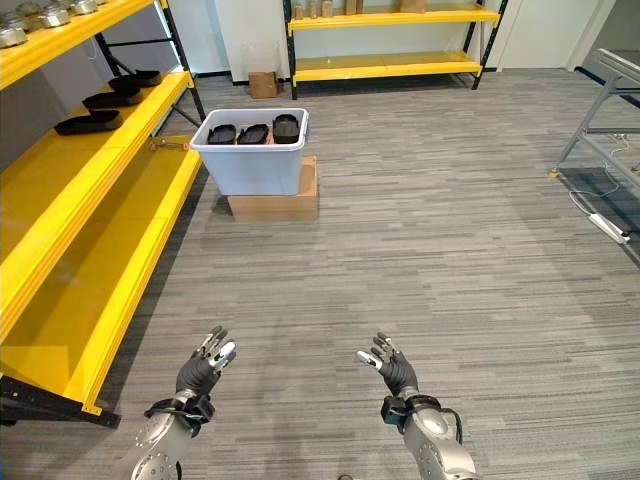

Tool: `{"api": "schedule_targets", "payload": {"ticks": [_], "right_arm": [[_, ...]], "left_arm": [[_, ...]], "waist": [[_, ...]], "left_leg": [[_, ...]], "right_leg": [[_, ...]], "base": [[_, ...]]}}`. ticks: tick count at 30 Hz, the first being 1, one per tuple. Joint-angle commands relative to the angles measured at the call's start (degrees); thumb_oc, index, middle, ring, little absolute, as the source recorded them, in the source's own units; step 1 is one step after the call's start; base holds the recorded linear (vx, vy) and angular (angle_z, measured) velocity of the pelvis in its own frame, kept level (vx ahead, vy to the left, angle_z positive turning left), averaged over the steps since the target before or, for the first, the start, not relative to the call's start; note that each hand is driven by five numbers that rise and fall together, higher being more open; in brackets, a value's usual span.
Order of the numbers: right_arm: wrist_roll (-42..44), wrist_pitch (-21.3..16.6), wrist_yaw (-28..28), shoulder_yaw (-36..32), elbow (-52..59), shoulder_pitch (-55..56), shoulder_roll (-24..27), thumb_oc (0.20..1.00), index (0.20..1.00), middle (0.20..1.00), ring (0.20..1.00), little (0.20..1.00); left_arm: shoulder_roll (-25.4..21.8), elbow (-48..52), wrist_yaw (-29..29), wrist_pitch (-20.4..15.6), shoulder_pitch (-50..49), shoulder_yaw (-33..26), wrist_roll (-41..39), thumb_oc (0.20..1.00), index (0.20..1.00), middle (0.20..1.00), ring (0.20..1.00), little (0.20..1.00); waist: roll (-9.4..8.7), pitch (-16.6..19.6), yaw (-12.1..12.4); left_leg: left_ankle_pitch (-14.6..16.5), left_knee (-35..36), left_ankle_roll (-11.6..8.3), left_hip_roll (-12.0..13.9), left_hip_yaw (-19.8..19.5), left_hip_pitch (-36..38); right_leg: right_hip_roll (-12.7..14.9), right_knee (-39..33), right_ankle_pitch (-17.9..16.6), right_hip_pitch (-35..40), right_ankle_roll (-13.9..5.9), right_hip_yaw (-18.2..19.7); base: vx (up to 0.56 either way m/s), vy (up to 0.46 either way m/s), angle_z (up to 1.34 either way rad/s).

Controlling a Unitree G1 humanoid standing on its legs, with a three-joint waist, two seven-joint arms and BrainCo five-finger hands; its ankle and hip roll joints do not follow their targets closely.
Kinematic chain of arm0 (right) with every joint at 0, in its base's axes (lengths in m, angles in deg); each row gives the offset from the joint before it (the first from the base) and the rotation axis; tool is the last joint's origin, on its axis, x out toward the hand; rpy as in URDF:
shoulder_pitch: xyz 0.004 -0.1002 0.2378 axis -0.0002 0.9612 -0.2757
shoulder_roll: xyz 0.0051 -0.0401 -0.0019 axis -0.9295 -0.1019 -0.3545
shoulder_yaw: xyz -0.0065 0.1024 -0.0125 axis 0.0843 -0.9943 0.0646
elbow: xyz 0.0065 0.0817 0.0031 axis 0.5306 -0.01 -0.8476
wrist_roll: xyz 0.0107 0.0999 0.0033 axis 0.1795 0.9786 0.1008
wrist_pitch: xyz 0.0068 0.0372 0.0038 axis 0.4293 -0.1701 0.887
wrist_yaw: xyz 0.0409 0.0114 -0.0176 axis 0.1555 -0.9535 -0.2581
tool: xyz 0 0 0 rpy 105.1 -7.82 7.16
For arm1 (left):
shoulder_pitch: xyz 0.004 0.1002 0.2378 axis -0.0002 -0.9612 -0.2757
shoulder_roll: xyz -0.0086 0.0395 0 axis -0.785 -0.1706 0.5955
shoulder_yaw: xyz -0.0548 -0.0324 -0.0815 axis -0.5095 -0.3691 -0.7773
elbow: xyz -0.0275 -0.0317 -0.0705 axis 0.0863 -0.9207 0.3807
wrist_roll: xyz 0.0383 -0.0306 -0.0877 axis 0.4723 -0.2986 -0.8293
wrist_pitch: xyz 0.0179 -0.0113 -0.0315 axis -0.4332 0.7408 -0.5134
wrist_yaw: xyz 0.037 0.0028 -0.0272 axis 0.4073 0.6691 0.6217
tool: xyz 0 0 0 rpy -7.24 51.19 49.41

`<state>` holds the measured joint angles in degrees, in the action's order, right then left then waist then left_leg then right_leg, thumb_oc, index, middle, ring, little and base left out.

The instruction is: Move parts from the plastic box to the shelf.

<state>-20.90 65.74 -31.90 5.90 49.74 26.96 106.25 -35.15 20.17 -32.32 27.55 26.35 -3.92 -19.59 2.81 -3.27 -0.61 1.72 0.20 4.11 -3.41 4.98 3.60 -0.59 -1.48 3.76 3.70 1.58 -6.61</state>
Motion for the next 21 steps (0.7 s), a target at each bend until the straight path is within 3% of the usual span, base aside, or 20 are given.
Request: {"api": "schedule_targets", "payload": {"ticks": [1,21], "right_arm": [[1.33,-2.15,0.24,0.65,2.04,-1.04,-0.49,1.000,1.000,1.000,1.000,1.000],[1.38,-1.69,0.43,1.26,1.56,-1.80,-0.62,1.000,1.000,1.000,1.000,1.000]], "left_arm": [[-0.96,1.95,-0.43,-2.48,1.46,-1.66,0.11,1.000,1.000,1.000,1.000,1.000],[-1.32,1.63,-0.41,-2.16,1.80,-1.54,2.80,1.000,1.000,1.000,1.000,1.000]], "waist": [[-2.72,1.38,-0.36],[-2.60,1.84,-0.23]], "left_leg": [[-1.55,3.77,-4.94,5.62,-1.77,-0.99],[-1.31,4.21,-4.58,5.27,-1.91,-0.40]], "right_leg": [[3.94,-2.56,-0.48,1.97,-5.43,-1.16],[4.03,-2.88,-0.63,2.42,-5.49,-0.89]], "base": [[0.00,0.000,0.00],[0.00,0.000,0.00]]}}
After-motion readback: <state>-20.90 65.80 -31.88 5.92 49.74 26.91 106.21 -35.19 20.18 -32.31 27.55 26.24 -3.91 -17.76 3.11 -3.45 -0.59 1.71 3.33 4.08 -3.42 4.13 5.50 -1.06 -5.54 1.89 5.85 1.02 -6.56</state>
